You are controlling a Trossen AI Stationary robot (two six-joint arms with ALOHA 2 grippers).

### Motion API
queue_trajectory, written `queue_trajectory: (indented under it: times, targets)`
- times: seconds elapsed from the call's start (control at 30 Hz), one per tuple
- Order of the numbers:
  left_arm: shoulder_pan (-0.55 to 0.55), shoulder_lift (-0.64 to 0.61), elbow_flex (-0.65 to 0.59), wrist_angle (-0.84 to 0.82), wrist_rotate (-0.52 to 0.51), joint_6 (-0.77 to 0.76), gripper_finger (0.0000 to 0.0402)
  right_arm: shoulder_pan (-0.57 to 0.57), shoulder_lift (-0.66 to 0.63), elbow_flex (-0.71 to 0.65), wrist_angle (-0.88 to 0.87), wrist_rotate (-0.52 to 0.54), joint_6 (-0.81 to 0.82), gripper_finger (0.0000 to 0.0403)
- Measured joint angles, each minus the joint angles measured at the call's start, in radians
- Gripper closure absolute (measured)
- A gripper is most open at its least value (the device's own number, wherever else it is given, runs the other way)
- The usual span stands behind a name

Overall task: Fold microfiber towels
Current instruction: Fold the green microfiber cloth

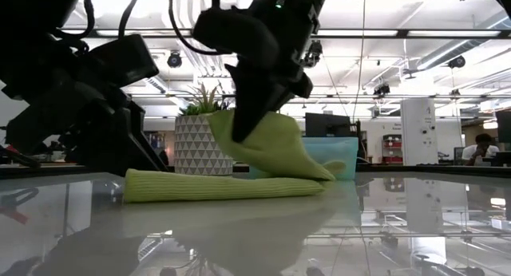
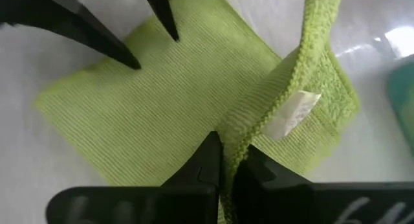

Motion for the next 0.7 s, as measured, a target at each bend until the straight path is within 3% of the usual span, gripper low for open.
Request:
queue_trajectory:
  times: [0.4, 0.7]
  targets:
    - [0.0, 0.0, -0.025, 0.027, 0.0, -0.002, 0.0258, 0.003, 0.0, -0.006, 0.159, -0.01, 0.004, 0.039]
    - [0.0, 0.0, -0.03, 0.027, 0.001, -0.002, 0.0258, 0.002, 0.003, -0.008, 0.182, -0.009, 0.009, 0.039]
